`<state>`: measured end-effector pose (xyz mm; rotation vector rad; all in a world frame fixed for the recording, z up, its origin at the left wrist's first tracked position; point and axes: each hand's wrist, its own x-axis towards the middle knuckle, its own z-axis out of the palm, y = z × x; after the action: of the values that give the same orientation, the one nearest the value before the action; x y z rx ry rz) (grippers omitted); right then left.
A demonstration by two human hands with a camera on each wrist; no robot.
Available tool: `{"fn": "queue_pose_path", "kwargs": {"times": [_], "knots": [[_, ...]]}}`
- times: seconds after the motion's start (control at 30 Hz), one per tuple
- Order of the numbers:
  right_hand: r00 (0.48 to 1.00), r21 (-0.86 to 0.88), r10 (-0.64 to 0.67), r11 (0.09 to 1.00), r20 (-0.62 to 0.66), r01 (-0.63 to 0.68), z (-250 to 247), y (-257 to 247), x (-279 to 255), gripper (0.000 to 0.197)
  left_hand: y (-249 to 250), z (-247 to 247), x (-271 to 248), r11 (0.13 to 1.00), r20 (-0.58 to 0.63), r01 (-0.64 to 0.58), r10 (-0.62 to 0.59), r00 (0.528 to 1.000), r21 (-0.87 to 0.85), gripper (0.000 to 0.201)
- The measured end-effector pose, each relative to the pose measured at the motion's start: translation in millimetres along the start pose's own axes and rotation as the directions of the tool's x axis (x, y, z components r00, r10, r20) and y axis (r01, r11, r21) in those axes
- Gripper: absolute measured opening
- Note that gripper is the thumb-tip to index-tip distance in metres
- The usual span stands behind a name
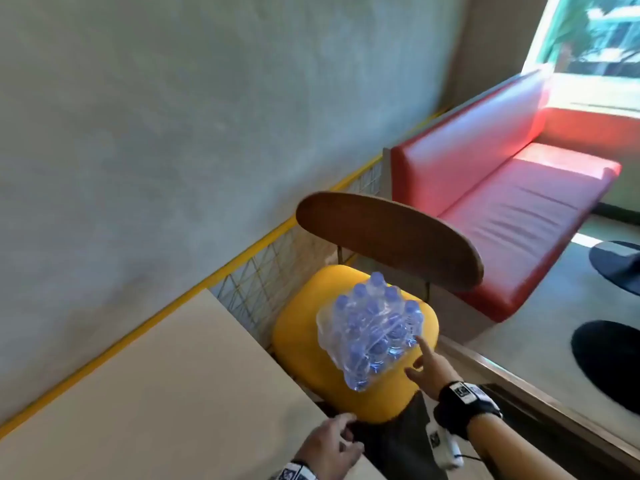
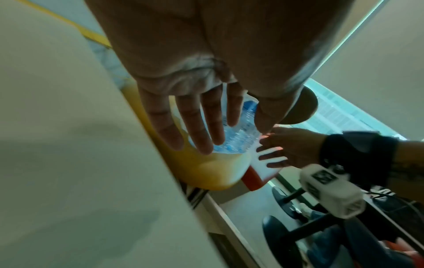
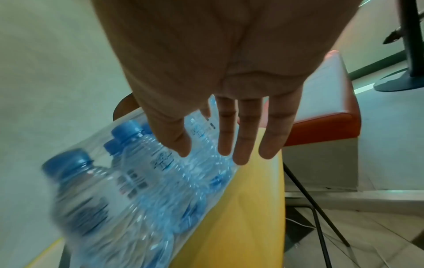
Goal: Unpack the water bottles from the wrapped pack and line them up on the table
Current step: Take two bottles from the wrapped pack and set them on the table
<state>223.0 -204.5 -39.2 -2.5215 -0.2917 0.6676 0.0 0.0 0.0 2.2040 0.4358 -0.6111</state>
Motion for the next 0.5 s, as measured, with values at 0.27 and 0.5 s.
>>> {"fn": "queue_pose_path", "kwargs": {"times": [0.27, 0.5], "knots": [[0.978, -0.054, -0.151, 0.986, 0.145, 0.161, -32, -26, 55, 0.099, 87, 23, 111, 0.981, -0.202, 0.07, -0.108, 0.973, -0.183, 0.105], [0.972, -0.11, -0.182, 0.974, 0.147, 0.198, -40, -22, 66, 0.087, 109, 15, 149, 0.934, -0.309, 0.186, -0.282, 0.908, -0.305, 0.07]]}}
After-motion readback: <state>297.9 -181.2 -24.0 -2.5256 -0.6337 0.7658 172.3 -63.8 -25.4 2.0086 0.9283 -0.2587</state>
